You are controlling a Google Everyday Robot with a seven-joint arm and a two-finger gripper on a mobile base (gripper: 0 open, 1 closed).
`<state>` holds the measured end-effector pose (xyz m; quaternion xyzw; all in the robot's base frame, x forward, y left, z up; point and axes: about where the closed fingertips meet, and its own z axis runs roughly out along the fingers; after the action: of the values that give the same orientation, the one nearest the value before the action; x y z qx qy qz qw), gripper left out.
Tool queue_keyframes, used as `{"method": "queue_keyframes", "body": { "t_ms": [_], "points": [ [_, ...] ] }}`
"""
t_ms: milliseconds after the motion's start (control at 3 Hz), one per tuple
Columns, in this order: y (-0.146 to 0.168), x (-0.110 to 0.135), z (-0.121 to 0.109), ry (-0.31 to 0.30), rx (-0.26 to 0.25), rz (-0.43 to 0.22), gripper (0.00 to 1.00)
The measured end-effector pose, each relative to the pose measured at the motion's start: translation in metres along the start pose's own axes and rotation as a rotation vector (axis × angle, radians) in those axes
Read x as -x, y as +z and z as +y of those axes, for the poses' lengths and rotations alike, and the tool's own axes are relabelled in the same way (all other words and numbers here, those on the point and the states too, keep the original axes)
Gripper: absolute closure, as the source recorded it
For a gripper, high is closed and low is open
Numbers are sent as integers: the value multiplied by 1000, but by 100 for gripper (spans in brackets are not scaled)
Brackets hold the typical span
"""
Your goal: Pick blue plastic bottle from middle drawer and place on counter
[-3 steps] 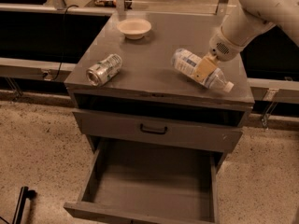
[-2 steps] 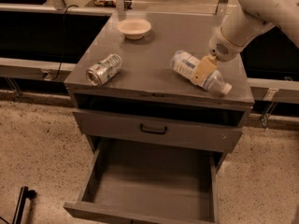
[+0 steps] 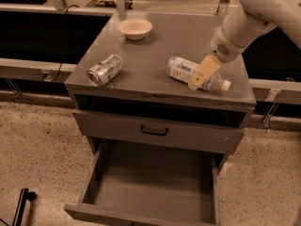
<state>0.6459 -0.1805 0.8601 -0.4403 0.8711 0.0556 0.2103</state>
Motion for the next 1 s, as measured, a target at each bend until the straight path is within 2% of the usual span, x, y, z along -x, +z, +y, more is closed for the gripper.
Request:
{"method": "queue_keyframes", "body": {
  "t_ms": [333,667,1000],
  "points": [
    [-5,-12,-2,-21,0,-48,0],
    [-16,-40,-2,-46,-4,-110,0],
    [-52,-79,9,-74,-65,-131,0]
  ]
}}
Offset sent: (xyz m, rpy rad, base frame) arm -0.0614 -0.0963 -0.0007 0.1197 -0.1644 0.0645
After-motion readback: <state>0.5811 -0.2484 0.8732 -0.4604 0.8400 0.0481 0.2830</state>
